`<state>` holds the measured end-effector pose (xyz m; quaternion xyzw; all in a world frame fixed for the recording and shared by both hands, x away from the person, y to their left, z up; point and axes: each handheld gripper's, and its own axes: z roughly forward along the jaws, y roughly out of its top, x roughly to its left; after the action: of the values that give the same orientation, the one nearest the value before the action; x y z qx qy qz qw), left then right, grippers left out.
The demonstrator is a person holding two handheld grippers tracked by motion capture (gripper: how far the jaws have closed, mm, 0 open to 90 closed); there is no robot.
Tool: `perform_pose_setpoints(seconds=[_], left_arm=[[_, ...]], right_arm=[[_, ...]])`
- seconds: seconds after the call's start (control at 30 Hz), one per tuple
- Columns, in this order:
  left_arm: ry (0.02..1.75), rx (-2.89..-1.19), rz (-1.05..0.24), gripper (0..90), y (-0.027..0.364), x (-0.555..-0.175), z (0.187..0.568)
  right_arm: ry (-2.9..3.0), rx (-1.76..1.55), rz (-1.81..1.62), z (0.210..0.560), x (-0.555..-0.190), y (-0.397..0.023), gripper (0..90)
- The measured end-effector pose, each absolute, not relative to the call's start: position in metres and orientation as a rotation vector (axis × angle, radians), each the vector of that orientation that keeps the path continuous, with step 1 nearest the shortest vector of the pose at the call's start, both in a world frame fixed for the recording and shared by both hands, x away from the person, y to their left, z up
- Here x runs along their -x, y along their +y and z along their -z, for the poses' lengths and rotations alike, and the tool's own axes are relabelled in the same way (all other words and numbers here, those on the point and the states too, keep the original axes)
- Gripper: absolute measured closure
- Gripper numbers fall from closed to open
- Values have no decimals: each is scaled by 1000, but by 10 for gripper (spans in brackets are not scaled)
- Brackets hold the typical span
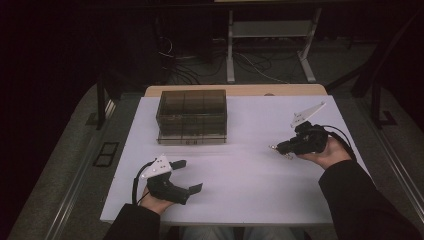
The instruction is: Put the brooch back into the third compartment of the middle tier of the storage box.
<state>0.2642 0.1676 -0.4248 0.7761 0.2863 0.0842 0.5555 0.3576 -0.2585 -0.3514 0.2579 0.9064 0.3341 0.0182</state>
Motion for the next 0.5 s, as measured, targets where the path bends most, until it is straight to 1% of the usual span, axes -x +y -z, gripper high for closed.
perform_pose_setpoints(seconds=[0.5], left_arm=[[675,-1833,-199,0,168,-264,425]], right_arm=[[2808,-737,-1048,333,-368,-244,806]])
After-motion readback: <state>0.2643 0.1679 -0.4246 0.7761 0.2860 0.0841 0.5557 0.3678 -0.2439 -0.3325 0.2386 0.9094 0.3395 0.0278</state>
